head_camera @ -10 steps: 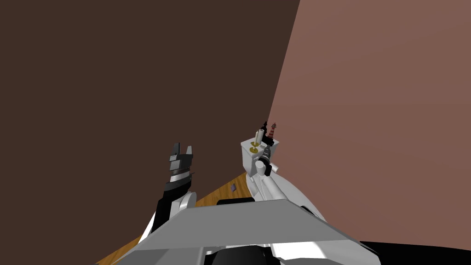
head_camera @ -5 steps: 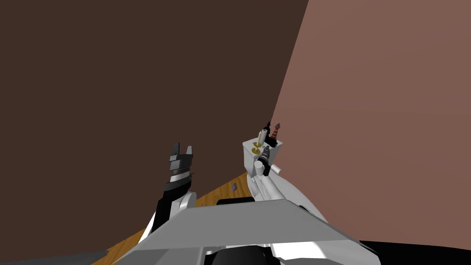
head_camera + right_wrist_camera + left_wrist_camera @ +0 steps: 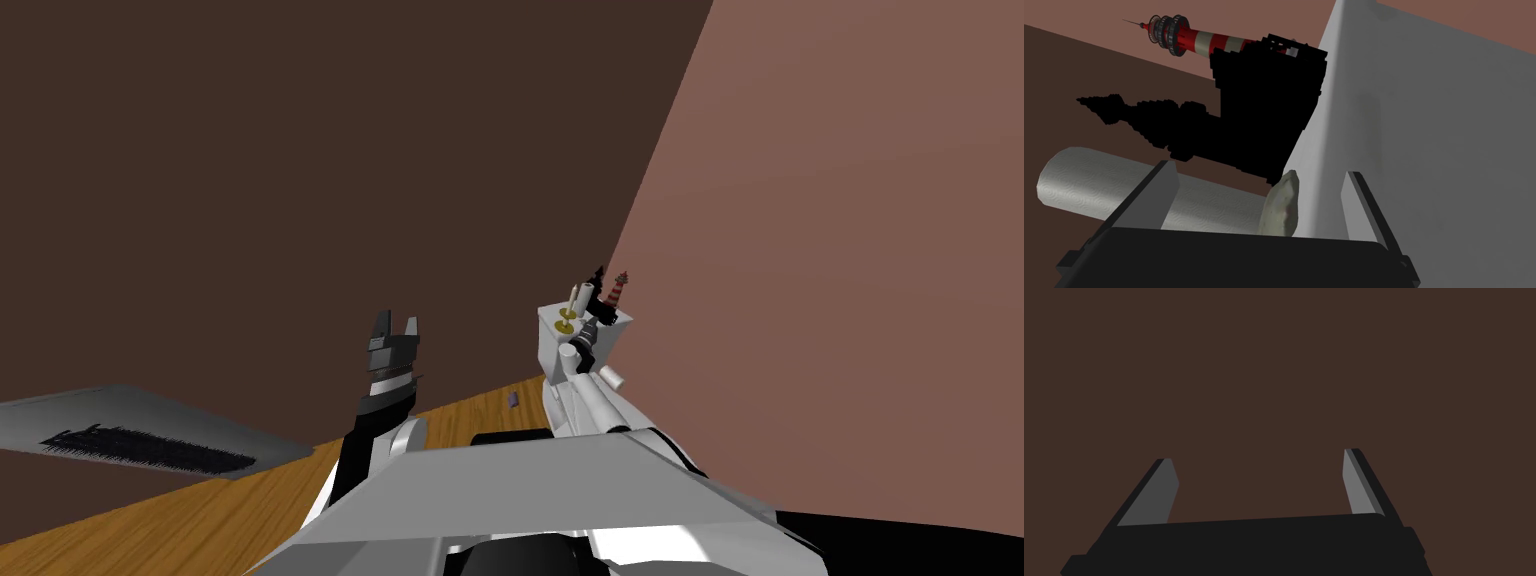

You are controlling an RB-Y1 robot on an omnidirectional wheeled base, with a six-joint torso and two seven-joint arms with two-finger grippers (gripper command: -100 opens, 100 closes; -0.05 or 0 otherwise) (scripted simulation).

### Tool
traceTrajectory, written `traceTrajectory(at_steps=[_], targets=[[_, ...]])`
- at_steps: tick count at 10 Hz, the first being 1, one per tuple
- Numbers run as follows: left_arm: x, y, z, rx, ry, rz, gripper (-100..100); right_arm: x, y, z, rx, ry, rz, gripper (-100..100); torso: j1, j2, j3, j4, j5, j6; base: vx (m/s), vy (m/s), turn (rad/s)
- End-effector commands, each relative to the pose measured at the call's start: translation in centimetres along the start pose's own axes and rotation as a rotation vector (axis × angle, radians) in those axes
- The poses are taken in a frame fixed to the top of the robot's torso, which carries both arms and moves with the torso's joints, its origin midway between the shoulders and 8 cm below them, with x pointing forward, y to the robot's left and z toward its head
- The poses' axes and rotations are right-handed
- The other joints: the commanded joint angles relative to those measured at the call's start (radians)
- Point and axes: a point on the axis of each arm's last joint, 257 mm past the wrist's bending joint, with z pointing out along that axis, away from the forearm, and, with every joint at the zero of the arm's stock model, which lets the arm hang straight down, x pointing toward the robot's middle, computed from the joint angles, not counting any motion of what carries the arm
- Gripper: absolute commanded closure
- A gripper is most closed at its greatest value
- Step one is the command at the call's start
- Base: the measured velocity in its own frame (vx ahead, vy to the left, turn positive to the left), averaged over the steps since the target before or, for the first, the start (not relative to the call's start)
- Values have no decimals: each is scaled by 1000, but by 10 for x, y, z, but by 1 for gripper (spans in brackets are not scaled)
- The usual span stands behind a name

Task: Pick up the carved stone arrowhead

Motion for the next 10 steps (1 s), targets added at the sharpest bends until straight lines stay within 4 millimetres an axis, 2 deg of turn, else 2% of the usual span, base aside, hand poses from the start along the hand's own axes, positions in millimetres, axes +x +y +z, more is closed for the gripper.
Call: traceTrajectory(at_steps=[1,2,3,4,5,6,7,8,9,10], targets=[[0,0,0,0,0,0,0,23,-2,20,-7,84,9,-100,0,0,0,0,0,0,-144,-90,462],[0,0,0,0,0,0,0,24,7,19,-19,82,-11,-100,-4,-2,0,2,1,-1,-104,-70,217],[0,0,0,0,0,0,0,39,3,31,-21,137,0,-100,-5,-4,-2,1,0,0,-108,-38,352],[0,0,0,0,0,0,0,39,9,30,-30,136,-13,-100,-3,-5,-2,1,1,-1,-79,-39,212],[0,0,0,0,0,0,0,54,5,41,-31,191,1,-100,-3,-7,-3,0,0,0,-104,-53,356],[0,0,0,0,0,0,0,55,12,40,-41,190,-14,-100,-4,-6,-3,1,0,-1,-93,-48,202],[0,0,0,0,0,0,0,70,7,50,-43,244,1,-100,-4,-7,-3,0,0,0,-106,-34,455],[0,0,0,0,0,0,0,70,14,48,-54,243,-14,-100,-11,-12,-7,-1,-2,0,-89,-30,29],[0,0,0,0,0,0,0,85,12,57,-60,297,-3,-100,-14,-16,-9,-2,-2,0,-108,-37,327],[0,0,0,0,0,0,0,86,16,56,-67,297,-13,-100,-15,-16,-9,-2,-2,-1,-88,-41,259]])
